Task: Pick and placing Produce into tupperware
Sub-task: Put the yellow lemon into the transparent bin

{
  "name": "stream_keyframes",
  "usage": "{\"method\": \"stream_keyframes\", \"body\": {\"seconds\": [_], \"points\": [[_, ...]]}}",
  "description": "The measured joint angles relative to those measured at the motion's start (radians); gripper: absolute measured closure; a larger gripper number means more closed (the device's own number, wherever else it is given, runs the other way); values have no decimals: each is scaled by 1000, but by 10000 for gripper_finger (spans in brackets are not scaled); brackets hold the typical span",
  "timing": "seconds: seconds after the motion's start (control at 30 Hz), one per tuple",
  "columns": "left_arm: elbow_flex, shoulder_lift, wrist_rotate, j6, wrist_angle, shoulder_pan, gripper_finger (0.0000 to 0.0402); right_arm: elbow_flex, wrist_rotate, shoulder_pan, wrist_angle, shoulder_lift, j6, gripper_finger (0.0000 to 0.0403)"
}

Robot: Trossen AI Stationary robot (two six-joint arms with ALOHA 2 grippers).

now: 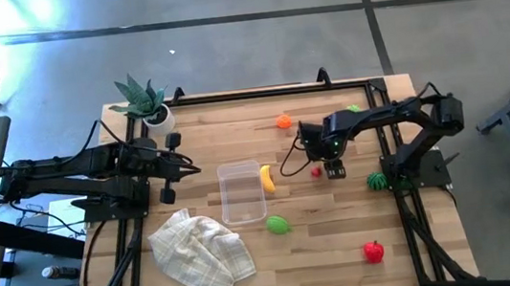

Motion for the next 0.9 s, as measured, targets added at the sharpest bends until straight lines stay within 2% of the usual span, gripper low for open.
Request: {"method": "stream_keyframes", "body": {"seconds": [0.33,0.67,0.9], "points": [[0,0,0,0,0,0,399,217,32,-8,-116,-53,2,199],[0,0,0,0,0,0,399,631,-72,8,-98,-64,71,199],[0,0,0,0,0,0,399,915,-104,42,-84,-64,94,199]]}}
